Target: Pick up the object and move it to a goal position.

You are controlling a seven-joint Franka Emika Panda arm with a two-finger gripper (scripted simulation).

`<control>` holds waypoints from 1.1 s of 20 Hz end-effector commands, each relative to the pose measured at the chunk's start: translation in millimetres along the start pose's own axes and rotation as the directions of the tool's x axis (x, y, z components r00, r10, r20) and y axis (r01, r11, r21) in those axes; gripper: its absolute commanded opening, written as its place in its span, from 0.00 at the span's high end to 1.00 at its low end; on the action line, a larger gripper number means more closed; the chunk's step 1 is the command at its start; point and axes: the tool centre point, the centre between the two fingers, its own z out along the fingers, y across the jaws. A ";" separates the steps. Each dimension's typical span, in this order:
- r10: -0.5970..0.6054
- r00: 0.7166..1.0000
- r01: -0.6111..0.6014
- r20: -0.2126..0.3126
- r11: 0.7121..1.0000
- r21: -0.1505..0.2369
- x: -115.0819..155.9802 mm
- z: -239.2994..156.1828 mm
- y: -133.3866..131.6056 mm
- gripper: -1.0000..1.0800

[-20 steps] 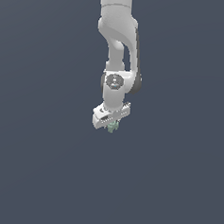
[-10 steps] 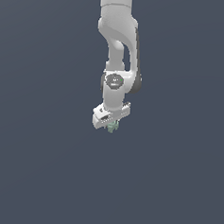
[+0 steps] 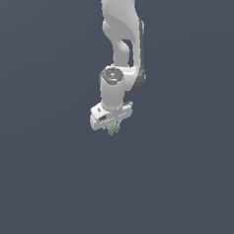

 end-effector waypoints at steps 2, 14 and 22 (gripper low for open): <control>0.000 1.000 0.000 -0.001 1.000 0.000 -6.3 -25.7 15.7 1.00; -0.001 1.000 0.001 -0.002 1.000 0.002 -34.6 -143.4 87.9 1.00; -0.001 1.000 0.001 -0.002 1.000 0.001 -52.4 -221.5 137.3 1.00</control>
